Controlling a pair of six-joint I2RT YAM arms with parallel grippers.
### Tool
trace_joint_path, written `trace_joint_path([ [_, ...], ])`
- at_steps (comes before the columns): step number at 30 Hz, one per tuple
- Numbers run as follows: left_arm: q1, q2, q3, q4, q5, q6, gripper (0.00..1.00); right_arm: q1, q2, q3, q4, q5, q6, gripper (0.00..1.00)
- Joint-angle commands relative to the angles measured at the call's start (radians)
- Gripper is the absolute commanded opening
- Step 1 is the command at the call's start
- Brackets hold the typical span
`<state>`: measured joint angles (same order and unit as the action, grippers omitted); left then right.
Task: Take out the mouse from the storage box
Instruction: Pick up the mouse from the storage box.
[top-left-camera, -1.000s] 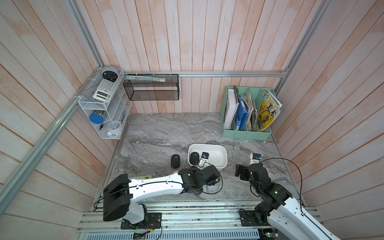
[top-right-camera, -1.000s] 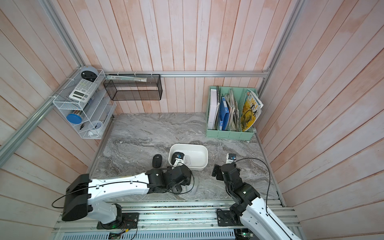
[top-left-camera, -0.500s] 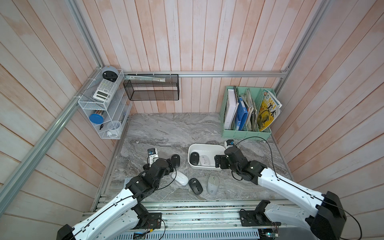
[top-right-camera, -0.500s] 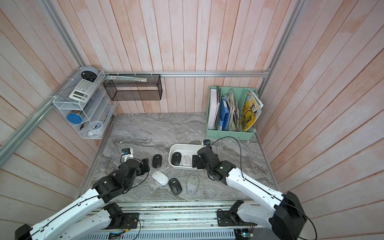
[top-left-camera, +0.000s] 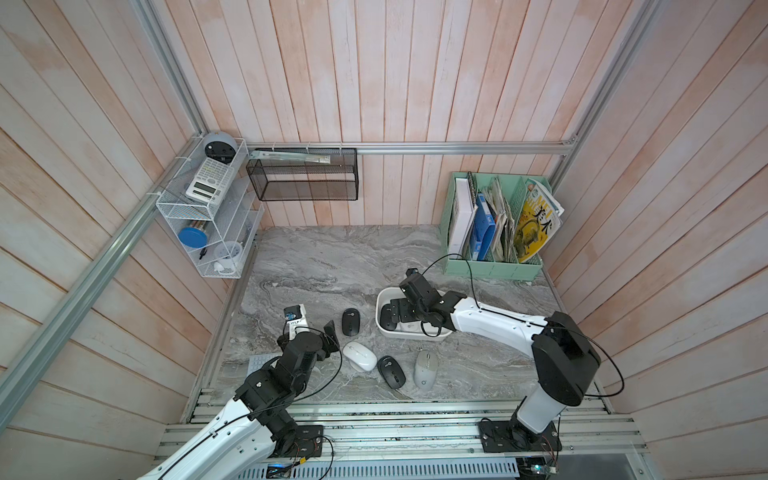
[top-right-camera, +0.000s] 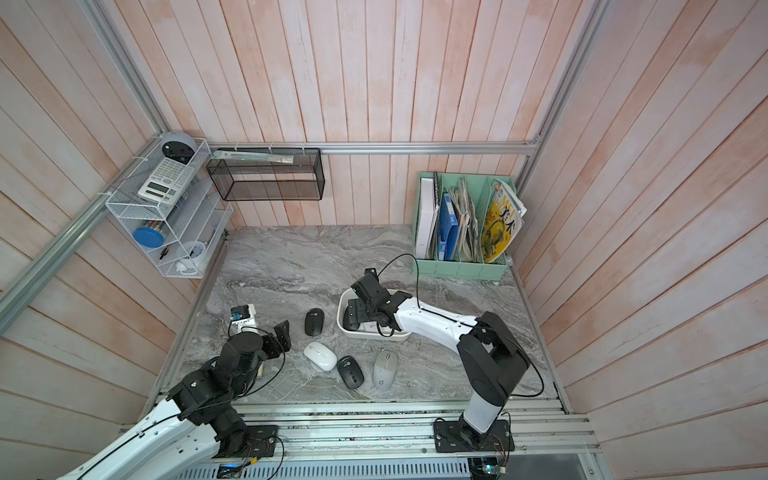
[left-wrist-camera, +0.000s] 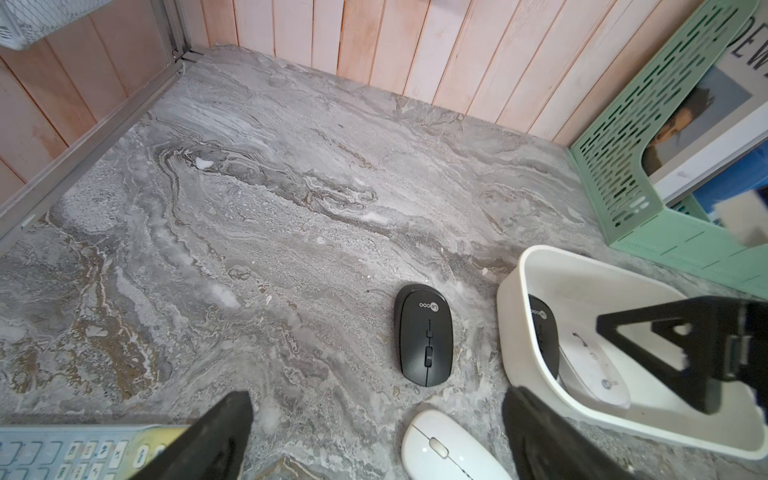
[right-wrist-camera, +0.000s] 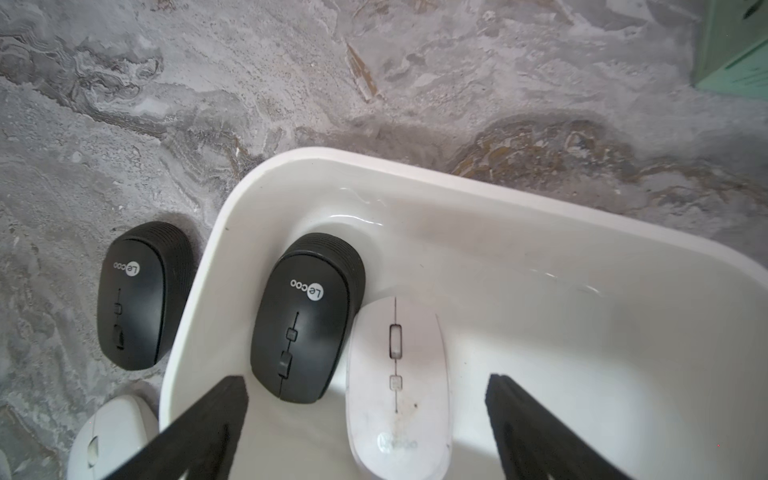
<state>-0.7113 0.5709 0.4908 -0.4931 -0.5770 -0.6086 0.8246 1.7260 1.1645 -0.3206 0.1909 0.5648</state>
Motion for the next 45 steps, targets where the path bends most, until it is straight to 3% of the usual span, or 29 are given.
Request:
trace_joint_path([
  [1, 0.006, -0.020, -0.004, -0.015, -0.034, 0.007, 1.00, 0.016, 0.059, 0.057, -0.035, -0.046, 0.021, 0.95],
  [8, 0.006, -0.018, -0.006, -0.008, -0.015, 0.006, 1.00, 0.018, 0.163, 0.132, -0.073, -0.087, 0.029, 0.90],
  [12, 0.006, -0.017, -0.005, -0.010, -0.018, 0.005, 1.00, 0.011, 0.215, 0.209, -0.191, -0.094, 0.015, 0.89],
  [18, 0.007, -0.019, -0.006, -0.015, -0.021, 0.003, 1.00, -0.013, 0.278, 0.263, -0.275, -0.102, 0.003, 0.80],
  [31, 0.006, -0.012, -0.007, -0.010, -0.022, 0.002, 1.00, -0.080, 0.131, 0.118, -0.228, -0.031, 0.028, 0.79],
  [45, 0.006, -0.019, -0.006, -0.021, -0.029, 0.001, 1.00, -0.017, 0.192, 0.242, -0.248, -0.056, -0.102, 0.89],
])
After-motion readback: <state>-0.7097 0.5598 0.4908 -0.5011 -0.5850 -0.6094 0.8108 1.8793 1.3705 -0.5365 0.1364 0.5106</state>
